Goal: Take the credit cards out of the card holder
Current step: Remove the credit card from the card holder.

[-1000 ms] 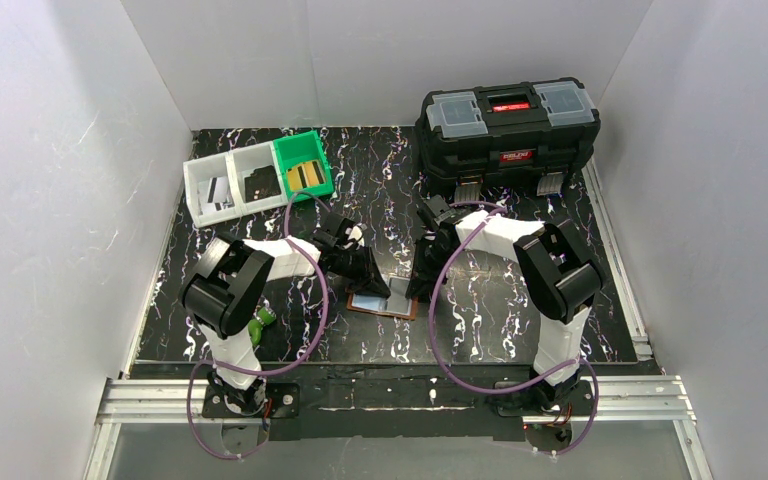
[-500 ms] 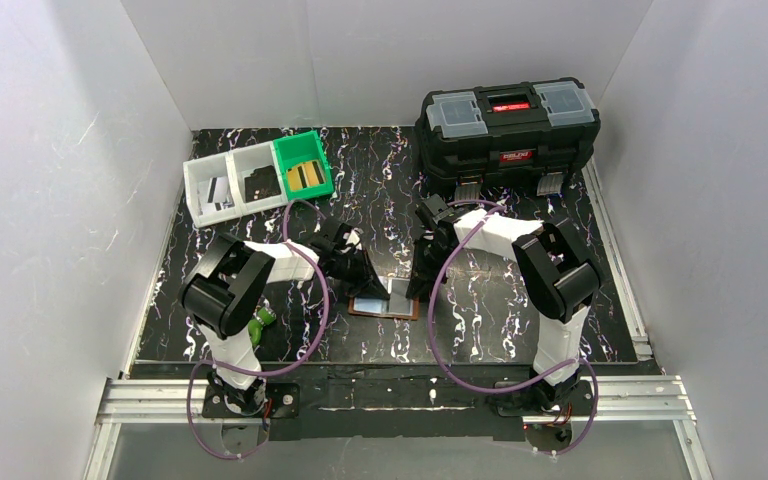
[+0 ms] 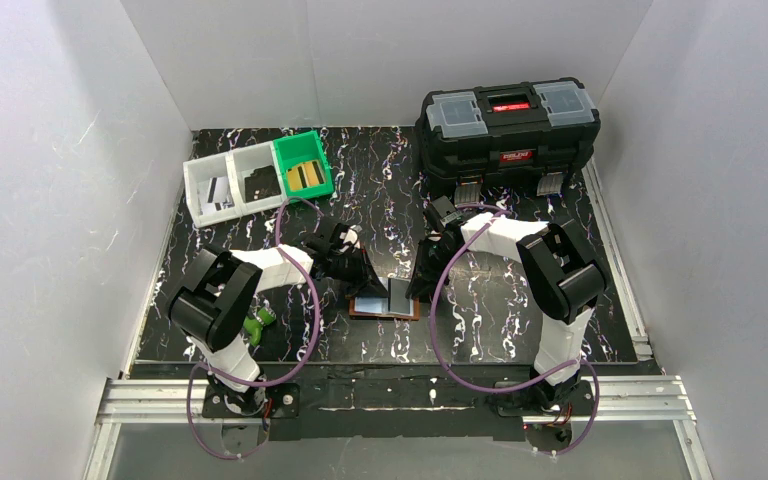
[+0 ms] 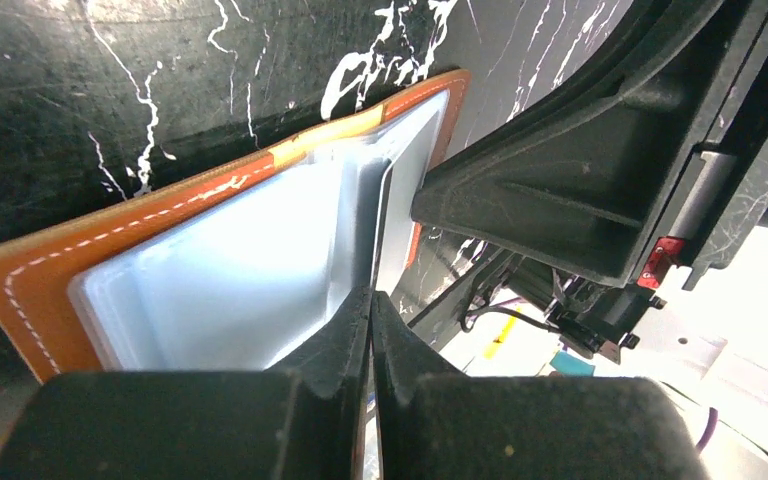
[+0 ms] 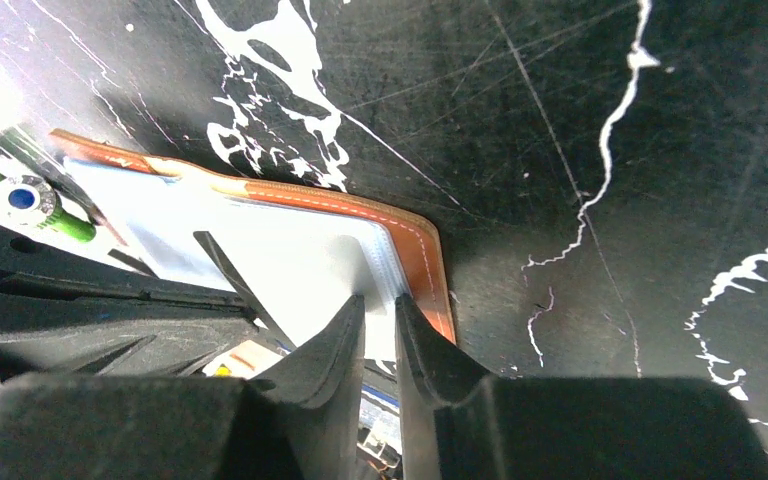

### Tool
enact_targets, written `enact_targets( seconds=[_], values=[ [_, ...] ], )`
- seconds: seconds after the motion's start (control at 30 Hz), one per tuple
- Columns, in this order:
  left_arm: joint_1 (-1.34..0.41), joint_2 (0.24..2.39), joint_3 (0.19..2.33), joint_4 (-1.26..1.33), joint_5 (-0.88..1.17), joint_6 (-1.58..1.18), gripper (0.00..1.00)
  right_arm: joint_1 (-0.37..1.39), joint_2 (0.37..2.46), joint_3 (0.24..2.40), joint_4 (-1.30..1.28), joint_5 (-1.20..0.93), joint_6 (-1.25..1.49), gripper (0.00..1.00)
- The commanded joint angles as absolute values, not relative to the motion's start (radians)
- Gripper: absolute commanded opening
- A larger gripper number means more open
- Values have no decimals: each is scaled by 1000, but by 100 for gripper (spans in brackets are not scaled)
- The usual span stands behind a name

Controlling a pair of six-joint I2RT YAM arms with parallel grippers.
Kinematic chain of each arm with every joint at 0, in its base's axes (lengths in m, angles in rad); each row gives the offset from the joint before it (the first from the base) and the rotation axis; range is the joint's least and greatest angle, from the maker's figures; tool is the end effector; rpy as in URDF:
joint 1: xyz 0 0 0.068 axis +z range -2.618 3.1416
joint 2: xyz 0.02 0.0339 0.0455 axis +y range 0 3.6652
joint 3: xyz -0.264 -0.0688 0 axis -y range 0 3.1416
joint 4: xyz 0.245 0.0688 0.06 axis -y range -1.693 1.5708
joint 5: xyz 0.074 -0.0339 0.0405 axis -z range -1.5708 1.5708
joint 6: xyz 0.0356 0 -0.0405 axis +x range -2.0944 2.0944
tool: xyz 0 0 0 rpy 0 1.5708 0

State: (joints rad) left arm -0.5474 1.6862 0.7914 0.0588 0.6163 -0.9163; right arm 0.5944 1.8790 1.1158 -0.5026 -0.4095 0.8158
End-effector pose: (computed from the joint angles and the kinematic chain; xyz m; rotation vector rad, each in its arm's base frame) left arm 0.2622 -0.1839 0.1457 -0.1690 2.6978 -1.3254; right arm 0.2826 0.2081 0.1373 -0.2369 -3.0000 -0.7753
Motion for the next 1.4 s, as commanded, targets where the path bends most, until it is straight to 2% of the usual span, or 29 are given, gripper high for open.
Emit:
enact_targets(
  seconds=[0.0,0.4,0.53,0.63,1.37],
  values=[
    [-544,1625,779,26,646,-885,0,605,1939,1058,-469,-275,802,26],
    [-528,1644,770,13,652,-841,0,604,1953,1056,-466,-276,801,28],
    [-529,1673,759,63,677,-847,11,605,1956,1055,-464,-278,801,27],
    [-530,1688,754,104,696,-861,14,605,1956,1055,-465,-278,801,27],
    [-545,1702,738,87,687,-849,17,607,1969,1057,-463,-281,800,27]
  ],
)
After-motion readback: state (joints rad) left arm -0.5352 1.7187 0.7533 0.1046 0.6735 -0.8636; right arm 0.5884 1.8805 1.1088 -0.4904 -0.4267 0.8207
